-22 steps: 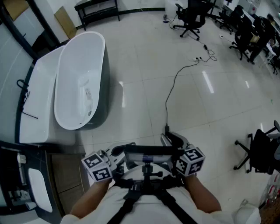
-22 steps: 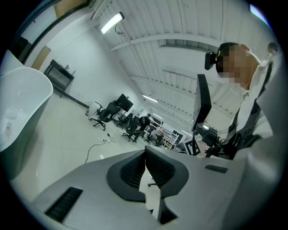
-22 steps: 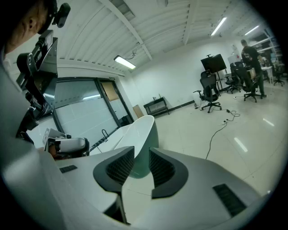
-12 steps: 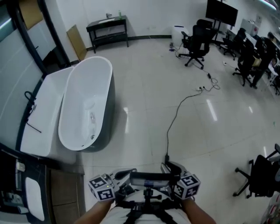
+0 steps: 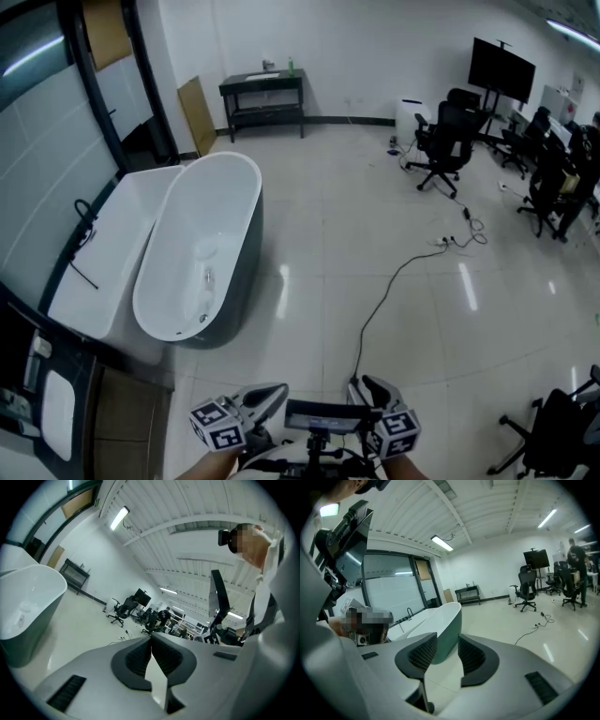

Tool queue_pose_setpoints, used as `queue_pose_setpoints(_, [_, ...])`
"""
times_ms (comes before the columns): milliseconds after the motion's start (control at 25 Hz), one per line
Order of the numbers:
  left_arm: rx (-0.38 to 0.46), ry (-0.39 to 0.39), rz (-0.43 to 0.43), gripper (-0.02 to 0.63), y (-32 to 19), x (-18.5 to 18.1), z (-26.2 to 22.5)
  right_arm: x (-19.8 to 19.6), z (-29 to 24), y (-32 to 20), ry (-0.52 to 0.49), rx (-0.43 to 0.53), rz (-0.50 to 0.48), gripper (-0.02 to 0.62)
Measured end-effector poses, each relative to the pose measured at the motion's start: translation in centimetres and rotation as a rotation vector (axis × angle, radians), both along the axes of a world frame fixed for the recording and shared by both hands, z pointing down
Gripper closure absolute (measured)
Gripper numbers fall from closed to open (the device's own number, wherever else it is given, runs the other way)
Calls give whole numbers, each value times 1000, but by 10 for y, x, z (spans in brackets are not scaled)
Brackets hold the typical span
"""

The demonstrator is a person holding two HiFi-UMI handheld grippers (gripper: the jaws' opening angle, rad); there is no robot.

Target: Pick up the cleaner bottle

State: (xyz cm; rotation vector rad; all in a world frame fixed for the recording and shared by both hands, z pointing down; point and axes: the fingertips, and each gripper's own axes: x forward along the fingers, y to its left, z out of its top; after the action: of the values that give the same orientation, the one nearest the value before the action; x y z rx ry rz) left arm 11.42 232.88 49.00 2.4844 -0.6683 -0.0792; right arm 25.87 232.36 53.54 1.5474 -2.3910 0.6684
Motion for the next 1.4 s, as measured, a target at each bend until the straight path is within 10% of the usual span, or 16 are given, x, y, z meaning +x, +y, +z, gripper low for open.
queue_pose_setpoints(720, [229,-71,-169,611,-103,-17,-68,42,-70,-104,68,133,63,428])
queue_pose_setpoints(1400, [200,-134,-155,611,-95,-17,-60,32,-72,-106,23,116,60,428])
